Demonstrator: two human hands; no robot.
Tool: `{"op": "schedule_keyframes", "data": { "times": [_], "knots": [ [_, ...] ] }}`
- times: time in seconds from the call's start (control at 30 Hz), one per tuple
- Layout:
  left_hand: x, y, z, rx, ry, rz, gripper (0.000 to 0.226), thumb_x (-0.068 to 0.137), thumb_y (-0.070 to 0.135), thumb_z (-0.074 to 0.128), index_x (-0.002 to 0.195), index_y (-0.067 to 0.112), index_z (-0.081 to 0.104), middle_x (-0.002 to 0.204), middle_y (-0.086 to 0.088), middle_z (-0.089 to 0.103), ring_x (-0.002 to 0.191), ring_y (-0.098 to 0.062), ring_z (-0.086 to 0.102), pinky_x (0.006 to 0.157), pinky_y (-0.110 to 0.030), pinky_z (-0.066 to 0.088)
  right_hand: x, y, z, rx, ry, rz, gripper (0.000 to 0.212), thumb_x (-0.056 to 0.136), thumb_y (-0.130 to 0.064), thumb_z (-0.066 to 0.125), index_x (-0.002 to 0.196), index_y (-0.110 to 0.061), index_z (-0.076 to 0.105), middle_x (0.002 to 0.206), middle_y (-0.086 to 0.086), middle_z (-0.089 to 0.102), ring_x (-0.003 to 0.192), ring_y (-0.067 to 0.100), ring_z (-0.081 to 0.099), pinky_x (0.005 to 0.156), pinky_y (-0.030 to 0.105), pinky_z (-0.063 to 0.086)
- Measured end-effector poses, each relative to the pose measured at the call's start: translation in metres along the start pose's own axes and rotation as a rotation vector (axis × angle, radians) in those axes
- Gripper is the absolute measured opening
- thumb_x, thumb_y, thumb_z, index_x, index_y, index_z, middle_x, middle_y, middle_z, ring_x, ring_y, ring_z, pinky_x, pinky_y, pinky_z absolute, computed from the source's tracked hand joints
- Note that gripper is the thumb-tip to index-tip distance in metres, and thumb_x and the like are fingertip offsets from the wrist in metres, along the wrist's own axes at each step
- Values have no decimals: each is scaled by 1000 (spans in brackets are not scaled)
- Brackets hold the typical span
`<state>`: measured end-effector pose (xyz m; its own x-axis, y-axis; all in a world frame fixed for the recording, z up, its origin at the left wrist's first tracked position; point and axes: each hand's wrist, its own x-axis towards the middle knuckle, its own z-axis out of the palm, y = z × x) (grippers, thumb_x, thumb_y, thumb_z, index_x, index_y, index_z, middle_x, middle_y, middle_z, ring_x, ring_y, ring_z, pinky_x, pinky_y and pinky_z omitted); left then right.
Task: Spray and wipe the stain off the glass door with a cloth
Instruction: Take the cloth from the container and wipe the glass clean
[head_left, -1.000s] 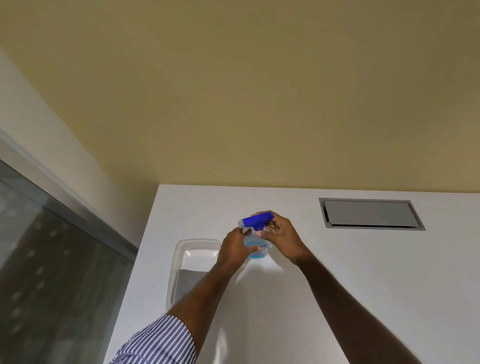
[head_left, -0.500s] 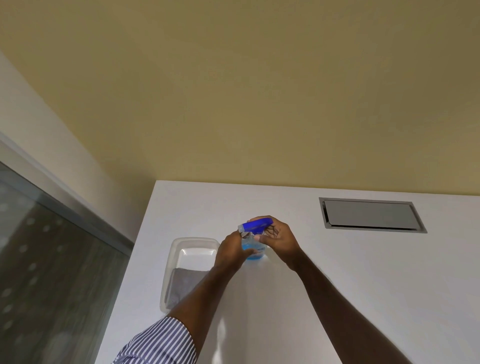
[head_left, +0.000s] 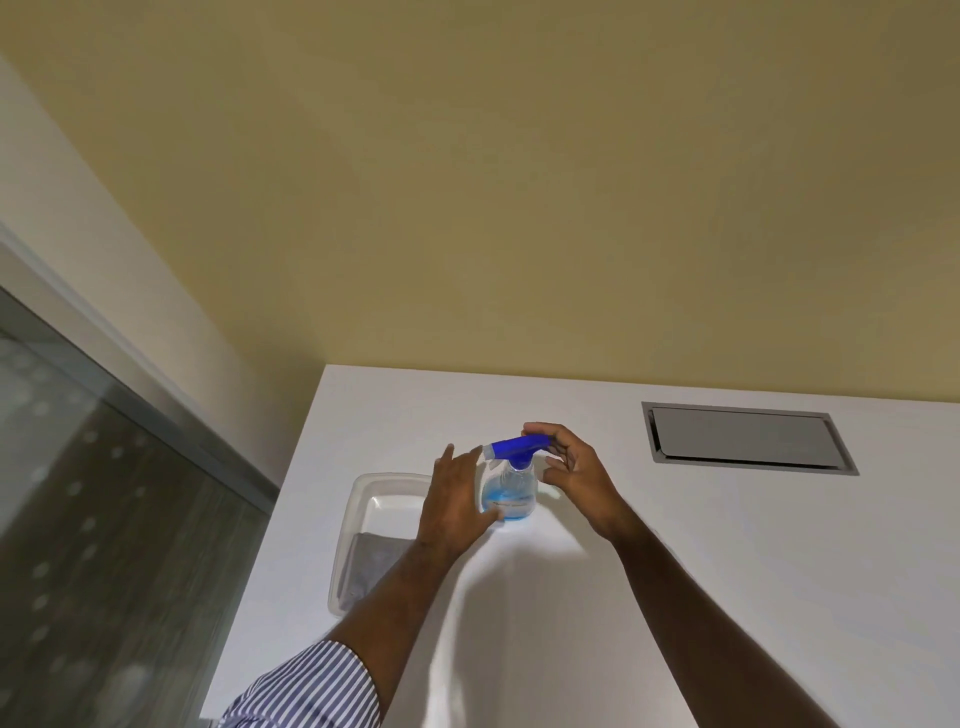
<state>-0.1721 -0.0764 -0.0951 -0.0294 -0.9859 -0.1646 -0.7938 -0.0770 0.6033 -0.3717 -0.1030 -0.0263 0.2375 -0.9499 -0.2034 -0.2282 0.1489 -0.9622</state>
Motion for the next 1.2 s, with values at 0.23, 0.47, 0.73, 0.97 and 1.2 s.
{"op": "schedule_keyframes", "data": {
  "times": [0.23,0.47,0.73,0.97,1.2],
  "knots": [
    [-26,-25,-15,180,43,111,100,93,57,67,165,16,12,175,0,8,163,-20,-1,128,-30,-10,-19,29,-2,-155,334,16,46,99,2,61,142,-15,56,150,5,54,136,22,51,101,10,38],
    [-54,-64,-44,259,40,79,96,96,61,56,166,18,5,176,2,2,163,-20,-4,131,-36,-8,-48,63,17,-682,391,119,65,105,-35,57,161,-15,32,171,12,23,159,30,18,127,44,18],
    [-91,-121,-69,342,0,83,97,99,61,51,165,9,2,174,-6,-5,163,-25,-5,130,-37,-11,-86,78,74,-860,412,190,78,104,-56,41,165,-21,9,174,10,0,162,29,1,129,51,3],
    [-103,-151,-84,392,-70,110,94,103,60,43,164,9,-7,174,-8,-11,162,-25,-12,129,-37,-15,-95,82,144,-864,286,235,82,99,-63,22,164,-24,-9,174,4,-13,161,24,-12,128,48,-9],
    [-104,-175,-82,437,-159,113,88,103,64,33,164,20,-14,171,-3,-25,160,-23,-22,126,-40,-22,-83,76,202,-894,172,96,77,102,-64,19,161,-27,-17,168,-5,-26,158,18,-22,126,46,-18]
  ]
}}
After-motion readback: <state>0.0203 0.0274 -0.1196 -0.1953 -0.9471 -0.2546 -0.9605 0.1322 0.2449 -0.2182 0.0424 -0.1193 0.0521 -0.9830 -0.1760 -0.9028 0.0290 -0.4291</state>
